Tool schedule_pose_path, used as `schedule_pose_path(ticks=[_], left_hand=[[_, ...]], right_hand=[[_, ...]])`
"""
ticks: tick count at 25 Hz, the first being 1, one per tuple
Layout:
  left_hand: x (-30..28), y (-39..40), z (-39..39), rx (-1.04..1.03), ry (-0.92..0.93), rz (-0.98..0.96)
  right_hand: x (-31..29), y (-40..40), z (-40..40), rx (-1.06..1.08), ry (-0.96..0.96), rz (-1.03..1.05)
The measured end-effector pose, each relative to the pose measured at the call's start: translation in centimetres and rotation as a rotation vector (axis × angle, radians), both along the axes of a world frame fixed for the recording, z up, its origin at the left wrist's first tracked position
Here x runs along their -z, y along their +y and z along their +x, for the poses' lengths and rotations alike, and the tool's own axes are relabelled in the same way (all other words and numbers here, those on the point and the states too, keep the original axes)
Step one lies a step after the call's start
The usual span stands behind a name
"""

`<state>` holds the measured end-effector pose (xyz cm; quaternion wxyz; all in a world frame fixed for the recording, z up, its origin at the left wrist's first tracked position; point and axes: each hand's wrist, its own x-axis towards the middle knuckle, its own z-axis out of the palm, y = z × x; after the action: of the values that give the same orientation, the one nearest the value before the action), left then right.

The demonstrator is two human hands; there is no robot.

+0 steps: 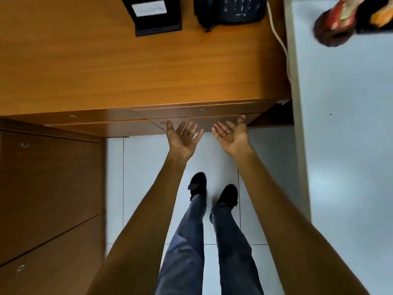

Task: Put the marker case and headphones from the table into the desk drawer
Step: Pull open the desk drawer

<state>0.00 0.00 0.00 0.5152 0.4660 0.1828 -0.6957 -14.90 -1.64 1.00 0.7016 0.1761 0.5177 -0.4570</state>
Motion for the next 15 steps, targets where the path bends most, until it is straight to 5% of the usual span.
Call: schedule_pose_path(ticks=[9, 15], left_hand=[[5.0, -3.6, 1.1, -0.082, 0.000, 0.024], [5.4, 0.7, 0.6, -0.117, -0.037, 0.131]], right_hand=[[6.6, -3.9, 1.3, 0.124, 0.133, 0.025], [6.6, 1.7, 1.8, 0.112, 0.164, 0.065]])
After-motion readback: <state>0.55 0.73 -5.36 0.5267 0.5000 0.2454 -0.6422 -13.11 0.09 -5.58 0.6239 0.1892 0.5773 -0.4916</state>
